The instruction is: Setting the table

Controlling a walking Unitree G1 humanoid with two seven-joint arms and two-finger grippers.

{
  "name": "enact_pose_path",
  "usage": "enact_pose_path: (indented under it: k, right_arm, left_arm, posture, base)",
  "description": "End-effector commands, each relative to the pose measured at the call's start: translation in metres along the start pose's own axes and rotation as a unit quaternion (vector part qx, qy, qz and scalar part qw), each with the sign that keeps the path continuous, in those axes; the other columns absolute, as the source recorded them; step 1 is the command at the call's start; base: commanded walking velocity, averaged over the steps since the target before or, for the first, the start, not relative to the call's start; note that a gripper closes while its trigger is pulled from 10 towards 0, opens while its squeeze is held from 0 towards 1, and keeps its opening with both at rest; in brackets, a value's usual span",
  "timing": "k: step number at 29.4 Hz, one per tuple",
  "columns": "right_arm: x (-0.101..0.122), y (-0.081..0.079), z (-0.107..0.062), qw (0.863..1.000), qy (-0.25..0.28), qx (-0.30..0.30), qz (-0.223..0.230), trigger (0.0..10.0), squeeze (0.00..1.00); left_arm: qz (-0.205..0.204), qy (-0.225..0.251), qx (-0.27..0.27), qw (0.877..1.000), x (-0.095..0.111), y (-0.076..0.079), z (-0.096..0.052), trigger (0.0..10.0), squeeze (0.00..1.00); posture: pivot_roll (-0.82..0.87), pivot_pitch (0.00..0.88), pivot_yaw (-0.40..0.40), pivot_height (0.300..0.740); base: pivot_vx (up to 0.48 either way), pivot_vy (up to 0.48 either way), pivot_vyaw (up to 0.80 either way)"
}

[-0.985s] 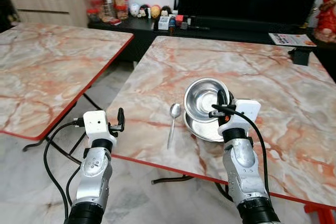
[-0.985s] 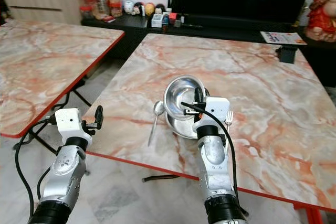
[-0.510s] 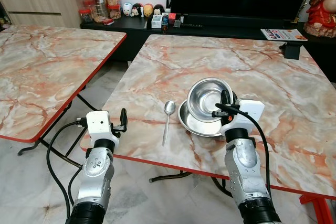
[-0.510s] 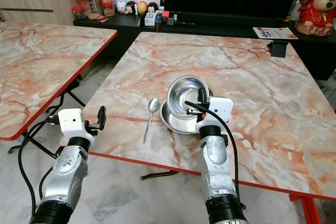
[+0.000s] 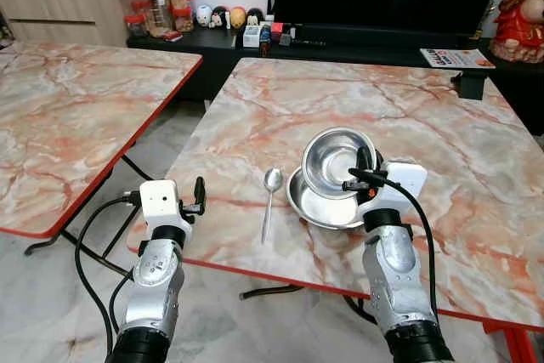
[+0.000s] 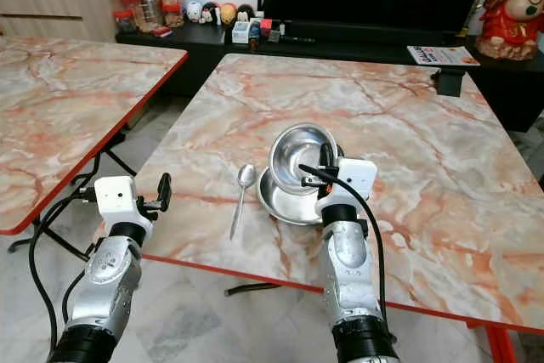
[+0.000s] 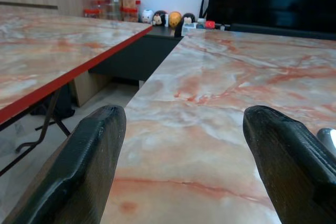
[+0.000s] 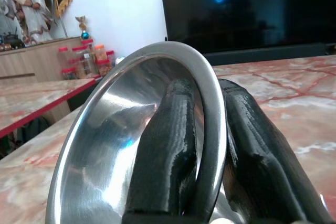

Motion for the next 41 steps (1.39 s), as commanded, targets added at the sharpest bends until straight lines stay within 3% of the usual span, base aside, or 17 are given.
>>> enact_pose_path:
  k: [1, 29, 41]
  right_arm:
    - [0.000, -0.002, 0.001, 1.000, -0.001, 0.005, -0.005, 10.0, 0.00]
    - [-0.006, -0.003, -0.003, 1.000, -0.017, -0.002, 0.007, 10.0, 0.00]
    - [0.001, 0.004, 0.010, 1.000, -0.010, 0.000, -0.009, 10.0, 0.00]
  left_arm:
    - [-0.001, 0.004, -0.006, 1.000, 0.004, 0.002, 0.002, 10.0, 0.00]
    - [-0.002, 0.008, -0.014, 1.000, 0.006, 0.001, 0.000, 10.0, 0.00]
    - [0.001, 0.009, -0.031, 0.999, 0.009, 0.008, 0.008, 10.0, 0.00]
  posture:
    - [-0.04, 0.000, 0.016, 0.740]
    - [-0.03, 0.000, 0.027, 0.740]
    - [-0.03, 0.000, 0.018, 0.740]
  base:
    - [0.251, 0.000, 0.00]
    - [0.027, 0.000, 0.00]
    - [0.000, 0.000, 0.00]
Point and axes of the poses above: a point about 5 cm out from each wrist's last joint towards the gripper, its own z axis pointing out of the wrist towards the gripper, its own x axis along the axis of the wrist's last joint, y = z × x, the point moved 1 cm from there along z, pointing out of the wrist towards the gripper, and after that the axes turned 8 degrees about -z, right-handed, at the moved point
